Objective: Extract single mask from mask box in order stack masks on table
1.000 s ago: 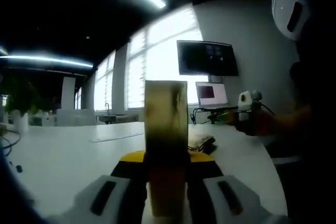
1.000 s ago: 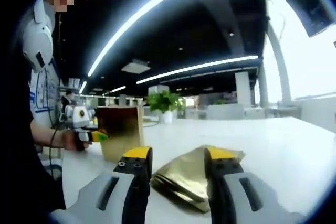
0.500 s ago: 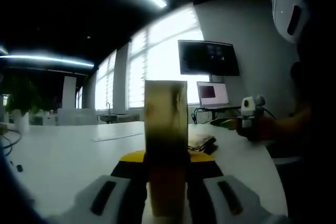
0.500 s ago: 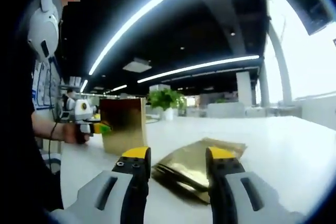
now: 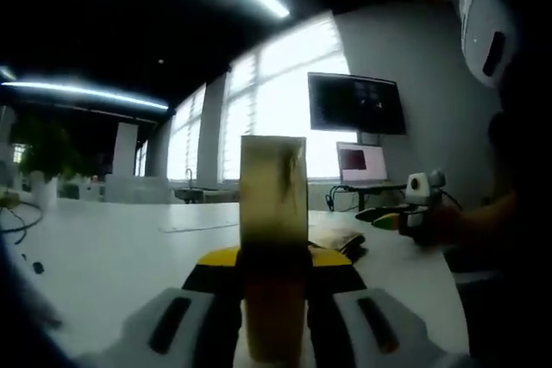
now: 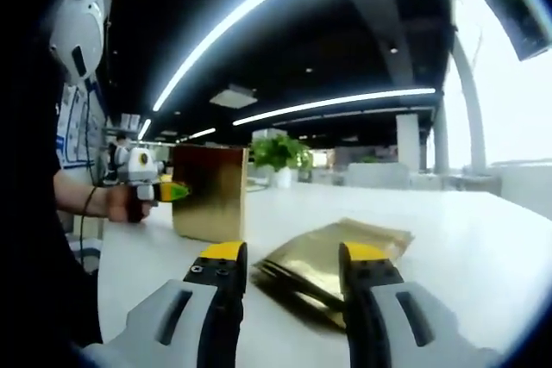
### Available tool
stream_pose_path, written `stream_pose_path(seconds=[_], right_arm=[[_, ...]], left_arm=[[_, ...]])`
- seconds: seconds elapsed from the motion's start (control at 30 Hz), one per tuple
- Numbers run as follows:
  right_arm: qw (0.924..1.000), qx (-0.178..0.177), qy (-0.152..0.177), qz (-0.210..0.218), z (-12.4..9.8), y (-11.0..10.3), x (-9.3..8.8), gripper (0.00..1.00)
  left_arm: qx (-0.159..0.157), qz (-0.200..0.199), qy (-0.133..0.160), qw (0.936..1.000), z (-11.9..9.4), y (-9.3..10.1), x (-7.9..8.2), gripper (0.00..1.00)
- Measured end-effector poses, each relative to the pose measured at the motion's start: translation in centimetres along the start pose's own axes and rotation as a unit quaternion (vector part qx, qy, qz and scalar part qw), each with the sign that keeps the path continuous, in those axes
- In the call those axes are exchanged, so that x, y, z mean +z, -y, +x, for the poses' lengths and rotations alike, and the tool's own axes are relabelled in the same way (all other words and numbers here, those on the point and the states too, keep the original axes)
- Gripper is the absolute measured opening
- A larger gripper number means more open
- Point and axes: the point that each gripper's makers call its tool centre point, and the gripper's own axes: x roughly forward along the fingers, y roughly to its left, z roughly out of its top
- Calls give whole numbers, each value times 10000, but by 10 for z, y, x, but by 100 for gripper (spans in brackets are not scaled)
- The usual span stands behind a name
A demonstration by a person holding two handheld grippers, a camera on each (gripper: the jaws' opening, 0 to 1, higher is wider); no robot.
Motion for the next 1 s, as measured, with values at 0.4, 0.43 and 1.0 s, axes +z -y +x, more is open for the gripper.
stream_pose_path(seconds=[0.4,0.43,1.0], right_arm=[[10000,11,-51,-24,0,-1,0,38],[10000,12,-57,-31,0,-1,-1,38],[9999,35,-136,-82,1,-2,-3,38]], left_arm=[[90,106,123,9998,11,-14,13,30],[97,103,113,9998,12,-15,14,29],[131,201,-259,9994,12,-8,2,34]])
